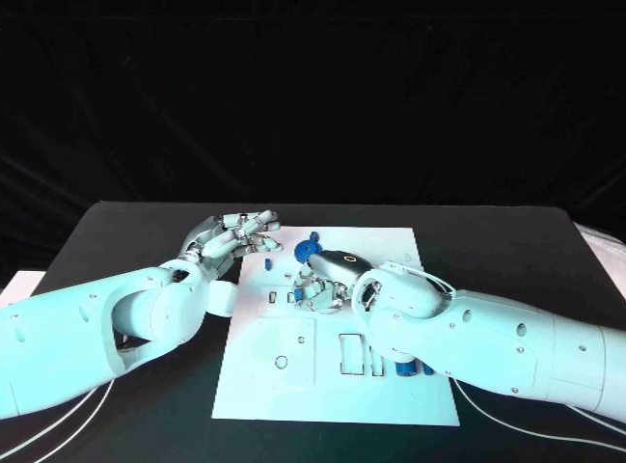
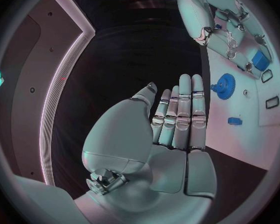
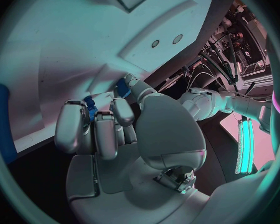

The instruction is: Assemble the parts on the task board

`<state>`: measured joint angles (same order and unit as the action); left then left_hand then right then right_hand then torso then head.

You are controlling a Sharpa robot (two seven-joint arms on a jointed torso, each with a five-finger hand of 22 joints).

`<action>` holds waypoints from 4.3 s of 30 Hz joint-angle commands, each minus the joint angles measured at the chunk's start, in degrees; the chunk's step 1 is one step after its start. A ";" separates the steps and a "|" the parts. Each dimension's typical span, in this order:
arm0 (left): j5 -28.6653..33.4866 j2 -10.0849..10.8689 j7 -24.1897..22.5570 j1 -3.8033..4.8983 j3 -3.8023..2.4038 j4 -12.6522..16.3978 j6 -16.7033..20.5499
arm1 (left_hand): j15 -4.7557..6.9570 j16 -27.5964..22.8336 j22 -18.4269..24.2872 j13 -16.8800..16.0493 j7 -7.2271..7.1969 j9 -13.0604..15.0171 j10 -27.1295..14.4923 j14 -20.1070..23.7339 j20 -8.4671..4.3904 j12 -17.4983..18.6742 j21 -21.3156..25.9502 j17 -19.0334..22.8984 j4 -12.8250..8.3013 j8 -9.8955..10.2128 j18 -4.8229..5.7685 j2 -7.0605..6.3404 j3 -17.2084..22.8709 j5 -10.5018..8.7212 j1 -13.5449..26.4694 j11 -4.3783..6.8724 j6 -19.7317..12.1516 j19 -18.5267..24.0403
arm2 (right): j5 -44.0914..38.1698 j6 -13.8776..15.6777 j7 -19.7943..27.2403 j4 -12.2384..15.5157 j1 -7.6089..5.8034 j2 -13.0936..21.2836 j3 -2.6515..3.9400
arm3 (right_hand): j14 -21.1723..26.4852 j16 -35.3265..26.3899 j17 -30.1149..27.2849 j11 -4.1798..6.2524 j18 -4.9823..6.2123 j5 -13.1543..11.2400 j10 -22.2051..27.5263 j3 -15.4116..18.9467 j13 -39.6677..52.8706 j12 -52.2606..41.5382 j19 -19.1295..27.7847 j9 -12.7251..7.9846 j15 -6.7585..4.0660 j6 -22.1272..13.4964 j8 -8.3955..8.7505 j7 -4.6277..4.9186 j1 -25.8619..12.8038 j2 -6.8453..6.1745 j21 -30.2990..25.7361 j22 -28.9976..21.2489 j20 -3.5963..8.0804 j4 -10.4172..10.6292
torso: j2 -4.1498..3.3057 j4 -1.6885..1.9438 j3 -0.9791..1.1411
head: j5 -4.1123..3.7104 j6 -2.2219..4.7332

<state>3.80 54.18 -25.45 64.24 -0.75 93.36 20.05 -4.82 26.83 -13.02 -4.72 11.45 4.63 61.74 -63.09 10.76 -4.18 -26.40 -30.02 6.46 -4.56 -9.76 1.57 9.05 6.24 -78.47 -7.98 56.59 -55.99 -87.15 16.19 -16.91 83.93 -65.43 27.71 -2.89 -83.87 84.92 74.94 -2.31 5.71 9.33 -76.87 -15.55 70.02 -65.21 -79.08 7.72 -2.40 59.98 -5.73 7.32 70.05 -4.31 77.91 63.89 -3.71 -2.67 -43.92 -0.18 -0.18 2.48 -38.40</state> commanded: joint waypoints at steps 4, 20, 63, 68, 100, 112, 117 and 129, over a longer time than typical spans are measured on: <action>0.05 -0.14 -0.50 0.05 -0.03 -0.02 -1.21 | 0.10 -0.27 0.05 0.08 0.35 -0.01 -0.12 0.29 -0.09 0.17 0.19 0.10 -0.11 0.38 -0.41 -0.31 0.33 -0.01 0.39 -0.47 0.04 0.41 | -0.41 0.15 -0.86 -0.20 0.52 0.13 -0.38 | -4.13 -0.35 5.09 -0.17 -0.72 0.17 1.50 0.77 -1.59 2.00 0.38 -0.29 0.53 -1.09 0.70 0.22 -0.42 -0.35 -0.49 -0.21 -0.33 0.09 | -0.01 -0.02 0.03 | -0.05 0.05; 0.05 -0.20 -0.43 0.05 -0.03 -0.14 -1.24 | 0.10 -0.26 0.05 0.09 0.36 -0.01 -0.13 0.25 -0.08 0.17 0.18 0.13 -0.10 0.39 -0.44 -0.30 0.37 -0.02 0.42 -0.47 0.03 0.42 | -0.32 7.87 1.32 1.15 0.79 0.82 -0.39 | -3.98 -0.69 4.72 -1.11 -0.58 0.25 4.48 3.20 -4.87 5.73 0.82 -1.68 1.33 -5.55 1.99 1.23 -0.02 -1.06 -1.01 -0.98 -1.06 0.51 | -0.02 0.01 0.08 | -0.22 0.04; -57.56 -2.45 57.88 9.84 0.04 -3.41 -27.49 | 8.30 63.17 -53.07 -53.58 -7.54 16.46 9.38 -26.91 -7.82 -61.52 -50.15 -59.98 10.17 -26.42 5.19 1.30 -13.92 -3.23 11.35 8.02 -0.35 -24.29 | 40.26 8.85 27.01 13.45 -8.89 28.18 1.66 | -3.54 -2.25 2.96 -1.32 -0.30 3.05 5.59 5.30 -6.77 6.19 1.50 -3.03 1.52 -6.26 -0.03 1.63 4.86 3.63 -2.06 -2.45 -1.34 0.27 | 3.53 -0.93 0.70 | 1.95 -1.58; -61.93 -5.55 60.06 10.16 0.29 -5.57 -28.72 | 8.77 63.17 -56.54 -55.71 -8.07 18.79 10.85 -26.91 -8.31 -63.14 -52.25 -59.98 10.23 -28.83 5.80 2.28 -16.16 -3.30 12.58 8.51 -0.93 -25.75 | 40.61 8.69 26.40 12.88 -8.93 27.91 1.64 | -3.54 -2.31 2.90 -1.33 -0.28 3.47 5.62 5.19 -6.89 6.26 1.52 -3.08 1.53 -6.24 -0.05 1.65 4.84 3.64 -2.12 -2.54 -1.34 0.22 | 3.85 -0.93 0.78 | 2.10 -1.90; -66.58 -16.74 63.14 10.23 2.77 -12.78 -35.00 | 9.49 63.17 -62.94 -59.70 -8.85 25.48 12.86 -26.91 -9.12 -66.13 -55.84 -59.98 10.27 -34.02 6.97 4.54 -22.42 -3.52 15.04 9.25 -3.63 -28.56 | 40.97 6.71 25.34 10.53 -8.93 26.40 1.47 | -3.28 -3.09 1.76 -1.39 -0.05 4.27 5.92 5.30 -7.41 6.72 2.09 -3.25 1.57 -6.41 0.02 1.70 4.29 3.30 -2.83 -3.83 -1.37 0.36 | 3.75 -1.23 0.67 | 1.96 -2.93; -66.60 -17.60 63.26 10.12 3.13 -13.85 -35.84 | 9.56 63.17 -63.25 -60.01 -8.95 26.32 13.00 -26.91 -9.21 -66.32 -56.00 -59.98 9.99 -34.47 7.02 5.44 -22.54 -3.46 13.65 9.35 -3.95 -28.62 | 40.85 6.41 24.99 10.36 -8.91 26.28 1.43 | -3.27 -3.12 1.73 -1.39 -0.05 4.29 5.92 5.31 -7.43 6.72 2.10 -3.26 1.57 -6.42 0.02 1.70 4.26 3.29 -2.84 -3.85 -1.37 0.37 | 3.74 -1.20 0.71 | 1.94 -3.27; -66.60 -17.96 63.30 10.09 3.33 -14.34 -36.11 | 9.57 63.17 -63.39 -60.08 -8.96 26.50 13.04 -26.91 -9.21 -66.37 -56.07 -59.98 9.96 -34.56 7.05 5.58 -22.56 -3.45 13.32 9.35 -4.03 -28.67 | 40.70 6.26 24.85 10.31 -8.91 26.22 1.42 | -3.25 -3.18 1.64 -1.40 -0.04 4.35 5.92 5.31 -7.46 6.74 2.12 -3.28 1.58 -6.43 0.02 1.70 4.20 3.29 -2.88 -3.90 -1.38 0.39 | 3.67 -1.24 0.67 | 1.88 -3.32; -66.46 -18.43 63.30 9.98 3.47 -14.79 -36.01 | 9.57 63.17 -63.71 -60.24 -8.98 27.27 13.07 -26.91 -9.22 -66.43 -56.23 -59.98 9.75 -34.88 7.09 6.12 -22.54 -3.44 11.65 9.36 -4.33 -28.73 | 40.61 5.91 24.55 10.19 -8.91 26.18 1.40 | -3.25 -3.19 1.65 -1.39 -0.04 4.43 5.92 5.29 -7.47 6.73 2.13 -3.29 1.57 -6.45 0.03 1.70 4.20 3.30 -2.89 -3.91 -1.38 0.39 | 3.70 -1.16 0.68 | 1.73 -3.58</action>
<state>-62.43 35.91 37.74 74.25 2.71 78.60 -15.07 4.19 89.86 -74.93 -64.90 2.44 31.84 74.44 -83.97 1.65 -70.36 -82.32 -74.91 16.41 -39.24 -3.12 7.70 -13.42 3.01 -66.51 1.24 52.70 -83.74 -46.28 22.76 7.97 94.18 -74.34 53.96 -1.50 -84.03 82.03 74.92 -3.76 5.70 13.54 -71.41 -9.97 62.61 -58.71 -77.34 4.50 -0.62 53.43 -5.52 8.79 74.38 -0.63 75.24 60.04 -5.03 -2.46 -40.23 -1.35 0.50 4.22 -41.95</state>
